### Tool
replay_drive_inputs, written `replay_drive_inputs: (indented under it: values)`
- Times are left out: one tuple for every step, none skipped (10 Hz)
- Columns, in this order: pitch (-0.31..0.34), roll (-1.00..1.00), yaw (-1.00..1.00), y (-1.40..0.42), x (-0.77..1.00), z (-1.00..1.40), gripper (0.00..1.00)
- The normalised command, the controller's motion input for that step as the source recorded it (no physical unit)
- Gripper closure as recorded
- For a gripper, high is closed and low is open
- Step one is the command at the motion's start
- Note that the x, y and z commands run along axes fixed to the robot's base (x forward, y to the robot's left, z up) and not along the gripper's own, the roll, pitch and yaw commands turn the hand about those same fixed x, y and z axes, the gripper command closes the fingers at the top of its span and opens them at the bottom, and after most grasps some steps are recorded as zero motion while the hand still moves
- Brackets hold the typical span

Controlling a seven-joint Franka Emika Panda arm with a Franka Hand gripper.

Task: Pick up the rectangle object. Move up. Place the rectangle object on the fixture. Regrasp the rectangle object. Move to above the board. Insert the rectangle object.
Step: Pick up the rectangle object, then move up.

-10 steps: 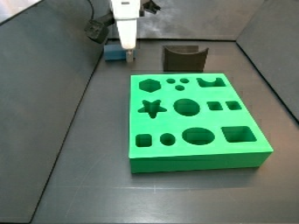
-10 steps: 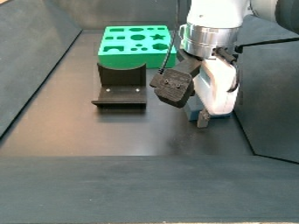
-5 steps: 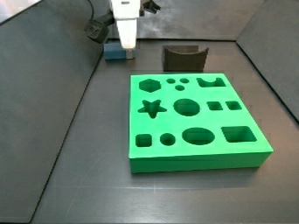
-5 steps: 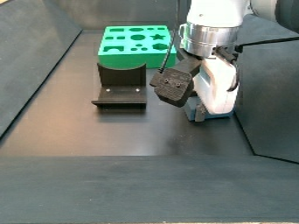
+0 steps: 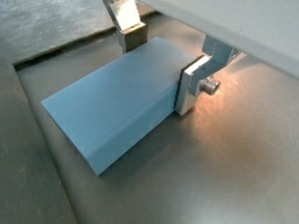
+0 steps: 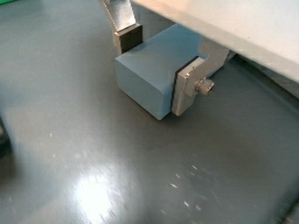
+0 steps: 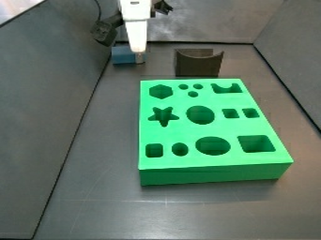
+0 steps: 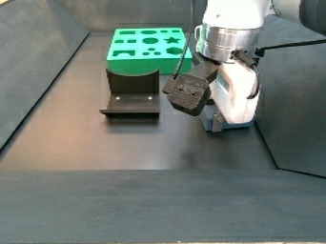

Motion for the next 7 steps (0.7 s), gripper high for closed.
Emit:
replay_drive_inputs:
  values:
    - [0.000, 0.00, 0.00, 0.00, 0.00, 0.00, 1.00]
    - [0.000, 0.00, 0.00, 0.00, 0.00, 0.00, 1.00]
    - [0.000, 0.00, 0.00, 0.00, 0.00, 0.00, 1.00]
    - [0.000, 0.00, 0.00, 0.00, 0.00, 0.00, 1.00]
    - [0.000, 0.00, 0.00, 0.00, 0.00, 0.00, 1.00]
    - [0.000, 0.00, 0.00, 0.00, 0.00, 0.83, 1.00]
    - [0.018, 0.01, 0.03, 0.05, 0.01, 0.77, 1.00]
